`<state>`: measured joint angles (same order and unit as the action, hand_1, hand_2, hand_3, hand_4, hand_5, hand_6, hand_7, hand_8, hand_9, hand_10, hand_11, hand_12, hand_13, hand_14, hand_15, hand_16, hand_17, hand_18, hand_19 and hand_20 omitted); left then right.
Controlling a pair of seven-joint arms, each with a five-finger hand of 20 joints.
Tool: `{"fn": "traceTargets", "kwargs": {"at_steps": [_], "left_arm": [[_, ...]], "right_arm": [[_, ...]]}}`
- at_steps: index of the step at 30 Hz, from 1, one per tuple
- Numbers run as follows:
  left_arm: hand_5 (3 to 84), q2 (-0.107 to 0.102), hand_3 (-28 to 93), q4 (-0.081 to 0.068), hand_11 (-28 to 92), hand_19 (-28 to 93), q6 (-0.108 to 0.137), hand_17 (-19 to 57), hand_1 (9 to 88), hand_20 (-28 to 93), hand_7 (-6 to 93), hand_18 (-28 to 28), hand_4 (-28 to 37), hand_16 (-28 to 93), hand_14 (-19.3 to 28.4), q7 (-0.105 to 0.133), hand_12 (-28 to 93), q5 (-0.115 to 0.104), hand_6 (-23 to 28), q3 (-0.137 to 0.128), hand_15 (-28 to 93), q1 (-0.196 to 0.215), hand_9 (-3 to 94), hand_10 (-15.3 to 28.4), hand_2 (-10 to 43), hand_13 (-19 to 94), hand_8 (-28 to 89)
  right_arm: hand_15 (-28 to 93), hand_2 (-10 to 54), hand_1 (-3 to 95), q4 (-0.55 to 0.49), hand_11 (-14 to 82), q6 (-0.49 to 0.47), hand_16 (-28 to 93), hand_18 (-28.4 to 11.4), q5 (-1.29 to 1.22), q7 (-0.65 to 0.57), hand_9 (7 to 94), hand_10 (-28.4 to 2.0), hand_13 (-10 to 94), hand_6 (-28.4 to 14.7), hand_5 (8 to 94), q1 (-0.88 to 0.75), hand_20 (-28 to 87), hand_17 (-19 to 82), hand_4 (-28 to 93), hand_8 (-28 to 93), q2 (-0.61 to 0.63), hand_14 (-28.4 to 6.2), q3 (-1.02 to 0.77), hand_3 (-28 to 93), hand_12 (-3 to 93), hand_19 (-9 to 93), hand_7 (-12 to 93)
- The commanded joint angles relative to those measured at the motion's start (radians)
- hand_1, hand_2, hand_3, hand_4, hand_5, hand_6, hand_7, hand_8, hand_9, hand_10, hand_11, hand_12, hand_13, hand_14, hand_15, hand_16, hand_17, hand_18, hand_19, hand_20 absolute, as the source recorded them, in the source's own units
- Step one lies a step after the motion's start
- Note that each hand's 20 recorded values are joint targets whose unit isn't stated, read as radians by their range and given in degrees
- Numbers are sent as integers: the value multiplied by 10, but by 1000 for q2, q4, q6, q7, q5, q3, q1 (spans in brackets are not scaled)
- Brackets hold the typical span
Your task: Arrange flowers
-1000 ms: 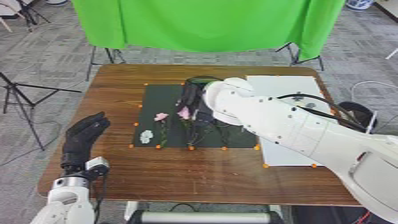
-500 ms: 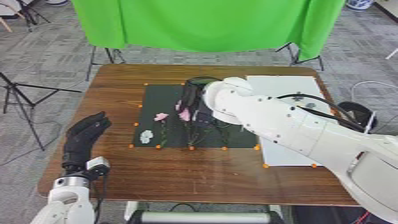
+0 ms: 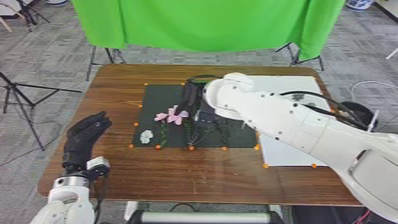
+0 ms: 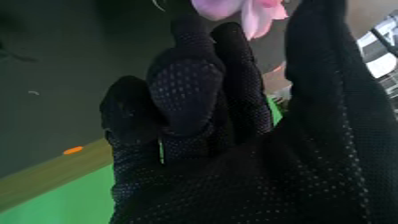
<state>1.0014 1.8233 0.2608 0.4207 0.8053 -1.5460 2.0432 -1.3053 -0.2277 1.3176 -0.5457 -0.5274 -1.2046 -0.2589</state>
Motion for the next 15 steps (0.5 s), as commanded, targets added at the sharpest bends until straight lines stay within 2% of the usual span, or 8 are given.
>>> {"fn": "traceTargets", "kwargs": {"at_steps": [1, 6, 9, 12, 15], "left_arm": [[518, 0, 711, 1, 271, 156, -9, 98, 377, 194, 249, 128, -145, -16, 156, -5, 118, 0, 15, 3, 259, 8, 469, 127, -88, 388, -105], [518, 1, 710, 2, 270, 155, -7, 96, 378, 194, 248, 129, -145, -15, 156, -6, 118, 1, 16, 2, 257, 10, 469, 126, -88, 388, -105], [518, 1, 710, 3, 270, 154, -5, 96, 378, 193, 248, 129, -145, -15, 157, -6, 118, -1, 16, -1, 256, 13, 469, 126, -89, 388, -104], [517, 2, 711, 4, 269, 155, -4, 95, 377, 193, 249, 130, -145, -14, 158, -7, 118, -3, 15, -2, 256, 15, 468, 126, -89, 387, -104], [518, 7, 711, 5, 267, 154, -4, 95, 378, 193, 248, 129, -146, -14, 157, -7, 118, 0, 16, 1, 254, 17, 469, 126, -90, 387, -104]], "right_arm": [[643, -80, 481, -11, 104, -21, 296, -156, 29, 16, 613, -176, 809, -15, 576, 37, 578, 563, -62, -83, 10, -67, -5, 458, 181, 932, 140], [646, -83, 472, -16, 96, 5, 292, -161, 23, 22, 595, -176, 802, -16, 566, 40, 573, 555, -66, -80, 21, -72, -24, 467, 183, 932, 137], [648, -87, 460, -35, 95, 94, 288, -161, 2, 49, 594, -176, 801, -15, 565, 47, 572, 554, -69, -79, 40, -73, -10, 488, 185, 932, 138], [650, -86, 456, -46, 97, 143, 285, -160, -39, 96, 598, -174, 801, -15, 565, 46, 570, 555, -74, -80, 49, -73, 1, 496, 185, 932, 138], [651, -21, 391, -50, 102, 190, 284, -162, -81, 145, 611, -167, 801, -15, 576, 33, 571, 553, -79, -81, 46, -75, 11, 503, 181, 932, 142]]}}
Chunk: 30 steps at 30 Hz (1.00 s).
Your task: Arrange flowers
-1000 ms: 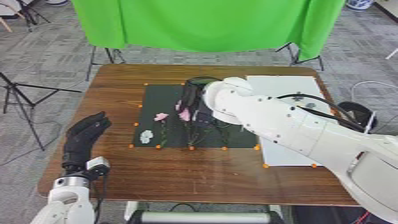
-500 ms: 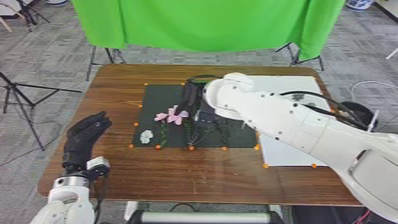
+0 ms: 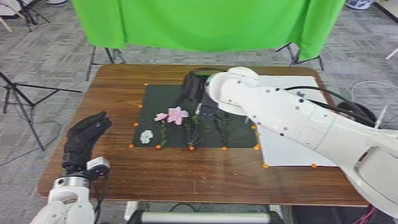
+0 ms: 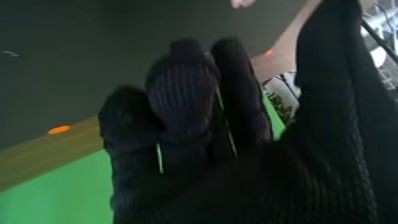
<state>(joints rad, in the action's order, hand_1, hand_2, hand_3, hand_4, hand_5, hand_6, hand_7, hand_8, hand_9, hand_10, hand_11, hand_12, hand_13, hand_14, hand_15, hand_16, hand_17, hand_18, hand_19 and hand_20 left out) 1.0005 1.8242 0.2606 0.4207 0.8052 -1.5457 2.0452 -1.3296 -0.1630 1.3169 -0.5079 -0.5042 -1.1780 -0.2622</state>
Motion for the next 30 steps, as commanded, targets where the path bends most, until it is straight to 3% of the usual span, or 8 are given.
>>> {"fn": "traceTargets", "kwargs": {"at_steps": [1, 7, 13, 20, 30], "left_arm": [[518, 8, 711, 3, 267, 154, -5, 95, 378, 193, 248, 130, -147, -14, 157, -6, 119, -2, 16, 4, 254, 13, 469, 126, -89, 387, -104], [519, 13, 712, 2, 268, 155, -9, 94, 378, 193, 247, 130, -148, -13, 158, -12, 119, 2, 17, 4, 254, 10, 469, 128, -90, 387, -104], [521, 13, 714, -1, 271, 154, -9, 94, 377, 192, 251, 130, -148, -13, 159, -10, 119, -1, 17, 7, 257, 5, 470, 128, -90, 388, -105], [520, 13, 715, 0, 275, 157, -8, 93, 377, 192, 253, 131, -150, -15, 160, -12, 117, -2, 16, 3, 260, 8, 470, 129, -90, 388, -107], [521, 11, 715, 2, 277, 159, -6, 92, 376, 191, 254, 132, -152, -18, 160, -9, 116, -3, 17, 0, 264, 17, 470, 127, -90, 389, -107]], "right_arm": [[651, -11, 377, -21, 103, 127, 283, -164, -107, 143, 617, -164, 802, -15, 584, 5, 572, 553, -78, -82, 20, -77, 18, 507, 179, 932, 143], [638, 65, 313, -21, 80, 40, 279, -164, -226, 204, 624, -149, 807, -26, 579, -29, 558, 551, -102, -82, 13, -86, 5, 516, 150, 932, 130], [611, 142, 297, -26, 71, -27, 276, -165, -208, 186, 583, -153, 817, -39, 454, -40, 522, 555, -109, -61, 7, -92, 5, 430, 108, 932, 74], [599, 150, 279, -17, 66, -33, 273, -169, -189, 164, 556, -159, 823, -45, 385, -39, 497, 557, -100, -52, 12, -93, -2, 432, 97, 932, 49], [592, 136, 296, -17, 72, -72, 271, -172, -154, 137, 572, -160, 829, -47, 390, -25, 490, 557, -88, -49, 35, -95, -11, 405, 99, 932, 49]]}}
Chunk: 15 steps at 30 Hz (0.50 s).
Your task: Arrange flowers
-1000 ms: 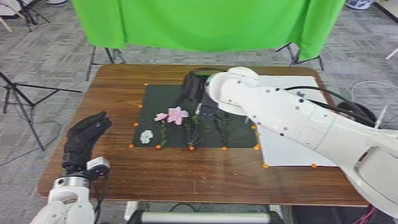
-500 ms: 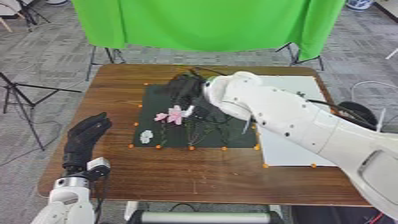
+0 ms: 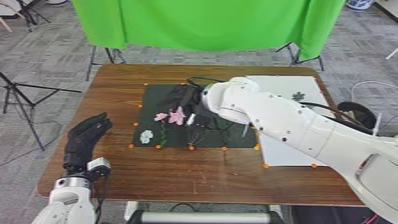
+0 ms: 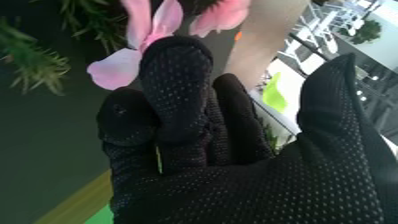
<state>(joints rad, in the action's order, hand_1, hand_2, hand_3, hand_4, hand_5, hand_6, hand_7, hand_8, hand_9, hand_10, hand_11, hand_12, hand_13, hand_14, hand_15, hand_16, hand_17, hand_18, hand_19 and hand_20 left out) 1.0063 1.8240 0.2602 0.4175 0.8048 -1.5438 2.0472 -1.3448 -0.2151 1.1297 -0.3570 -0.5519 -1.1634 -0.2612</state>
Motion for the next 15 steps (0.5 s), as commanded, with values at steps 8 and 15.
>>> {"fn": "traceTargets", "kwargs": {"at_steps": [8, 15], "left_arm": [[520, 5, 715, 0, 274, 161, -12, 90, 375, 191, 252, 133, -149, -17, 159, -11, 116, 1, 16, 1, 263, 9, 468, 127, -90, 387, -107], [520, 6, 715, 3, 271, 159, -15, 89, 377, 192, 249, 133, -149, -16, 159, -15, 117, 6, 17, 2, 258, 12, 468, 128, -90, 386, -105]], "right_arm": [[592, 117, 273, -28, 73, 33, 271, -173, -33, 14, 580, -157, 830, -45, 397, 14, 490, 558, -85, -50, 39, -95, -53, 446, 104, 932, 54], [597, 71, 236, -129, 76, 94, 274, -173, -60, 67, 589, -154, 823, -40, 416, 2, 494, 556, -105, -54, 119, -94, -139, 532, 112, 932, 63]]}}
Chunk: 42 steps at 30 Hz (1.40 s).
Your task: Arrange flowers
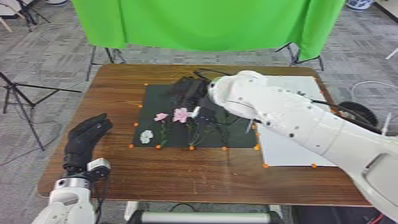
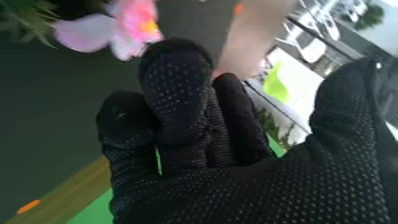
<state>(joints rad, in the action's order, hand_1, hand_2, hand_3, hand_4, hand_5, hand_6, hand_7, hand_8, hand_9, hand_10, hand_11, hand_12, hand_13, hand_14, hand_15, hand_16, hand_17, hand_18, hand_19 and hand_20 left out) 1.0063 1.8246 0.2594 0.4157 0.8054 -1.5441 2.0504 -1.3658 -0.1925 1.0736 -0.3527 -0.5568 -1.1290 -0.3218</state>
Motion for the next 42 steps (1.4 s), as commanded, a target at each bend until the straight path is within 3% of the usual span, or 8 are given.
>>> {"fn": "traceTargets", "kwargs": {"at_steps": [1, 9, 12, 17, 28, 42], "left_arm": [[520, 7, 715, 2, 269, 159, -15, 89, 377, 192, 247, 133, -149, -16, 159, -14, 117, 6, 18, 2, 256, 9, 467, 128, -90, 385, -105], [516, 10, 713, 12, 257, 155, -3, 89, 377, 192, 235, 133, -147, -11, 157, -14, 119, 2, 18, -18, 242, 39, 464, 126, -89, 383, -99], [516, 14, 711, 17, 255, 153, 2, 90, 378, 192, 234, 132, -145, -8, 157, -10, 121, -1, 18, -23, 239, 54, 464, 126, -87, 383, -98], [515, 14, 707, 14, 251, 151, 2, 90, 380, 193, 234, 132, -142, -6, 157, -5, 122, 1, 15, -19, 237, 44, 463, 125, -85, 384, -96], [515, 21, 706, 17, 248, 151, 3, 91, 381, 196, 232, 132, -141, -4, 157, -2, 125, 0, 17, -24, 234, 51, 462, 124, -85, 385, -96], [515, 28, 705, 17, 246, 149, 6, 91, 380, 196, 232, 131, -140, -3, 157, -1, 125, 0, 17, -19, 230, 48, 462, 124, -84, 385, -96]], "right_arm": [[597, 52, 232, -132, 77, 73, 274, -174, 29, 65, 591, -154, 822, -38, 427, 2, 496, 555, -112, -56, 106, -93, -96, 556, 117, 932, 70], [601, -73, 223, -366, 77, 119, 274, -177, 485, -6, 585, -162, 816, -33, 471, -95, 500, 542, -142, -62, 431, -90, -219, 583, 133, 932, 84], [603, -94, 198, -392, 73, 127, 275, -178, 663, -30, 568, -167, 810, -34, 457, -158, 498, 535, -176, -56, 520, -94, -246, 575, 137, 932, 74], [603, -95, 204, -405, 75, 88, 275, -181, 802, -71, 565, -166, 805, -24, 459, -260, 499, 530, -189, -54, 614, -94, -289, 579, 139, 932, 78], [608, -95, 275, -314, 90, 123, 272, -178, 835, -145, 635, -142, 815, 10, 558, -413, 499, 532, -195, -78, 639, -83, -365, 626, 155, 932, 139], [612, -95, 313, -244, 102, 156, 276, -174, 812, -166, 676, -141, 830, 23, 587, -462, 514, 545, -192, -94, 618, -75, -372, 660, 166, 932, 167]]}}
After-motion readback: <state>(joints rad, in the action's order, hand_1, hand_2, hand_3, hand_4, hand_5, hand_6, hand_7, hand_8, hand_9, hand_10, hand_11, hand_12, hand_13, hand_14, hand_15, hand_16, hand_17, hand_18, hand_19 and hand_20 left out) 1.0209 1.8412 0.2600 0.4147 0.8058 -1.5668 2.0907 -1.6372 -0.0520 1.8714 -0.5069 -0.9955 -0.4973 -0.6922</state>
